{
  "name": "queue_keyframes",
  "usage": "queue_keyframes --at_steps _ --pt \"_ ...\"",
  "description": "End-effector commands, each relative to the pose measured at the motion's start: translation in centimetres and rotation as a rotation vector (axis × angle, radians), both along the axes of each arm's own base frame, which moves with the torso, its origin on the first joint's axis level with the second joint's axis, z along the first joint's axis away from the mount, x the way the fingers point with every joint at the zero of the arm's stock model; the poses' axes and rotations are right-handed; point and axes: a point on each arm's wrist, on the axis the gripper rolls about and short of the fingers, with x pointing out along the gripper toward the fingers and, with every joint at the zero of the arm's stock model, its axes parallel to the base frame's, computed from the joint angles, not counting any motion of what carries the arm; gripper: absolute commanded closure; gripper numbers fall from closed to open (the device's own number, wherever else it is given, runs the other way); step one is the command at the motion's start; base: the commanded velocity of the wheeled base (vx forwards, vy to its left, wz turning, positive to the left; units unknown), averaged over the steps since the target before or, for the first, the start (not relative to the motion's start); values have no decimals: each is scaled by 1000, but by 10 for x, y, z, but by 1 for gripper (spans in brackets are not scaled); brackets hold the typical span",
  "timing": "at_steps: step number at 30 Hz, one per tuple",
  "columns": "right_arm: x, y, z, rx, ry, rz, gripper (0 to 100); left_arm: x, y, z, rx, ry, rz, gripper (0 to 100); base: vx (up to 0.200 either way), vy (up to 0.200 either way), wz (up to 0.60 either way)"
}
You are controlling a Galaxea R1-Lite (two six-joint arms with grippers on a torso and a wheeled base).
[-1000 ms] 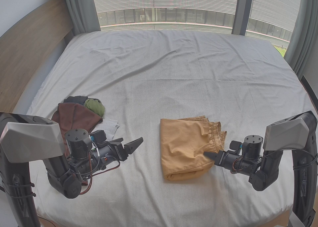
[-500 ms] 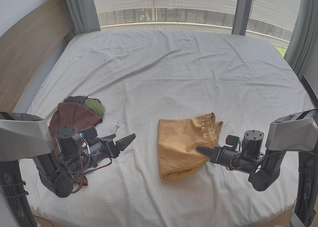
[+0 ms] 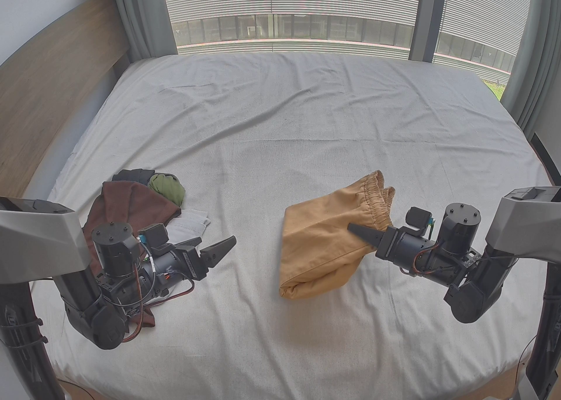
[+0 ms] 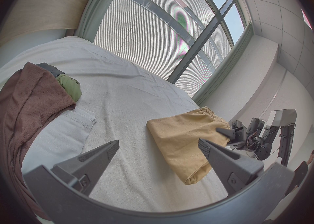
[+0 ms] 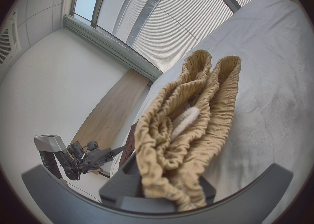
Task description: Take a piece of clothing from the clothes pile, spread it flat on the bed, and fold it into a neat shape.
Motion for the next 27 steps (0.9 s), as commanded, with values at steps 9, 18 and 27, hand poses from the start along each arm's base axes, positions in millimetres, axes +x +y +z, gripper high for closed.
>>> queue_keyframes --at_steps 9,18,27 --pt "19 11 44 26 -60 8 100 -1 1 0 1 4 2 0 0 0 0" --pt "38 19 67 32 -75 8 100 0 3 0 1 4 6 0 0 0 0" --pt "60 28 92 46 -108 7 100 -3 4 -3 5 19 6 0 0 0 0"
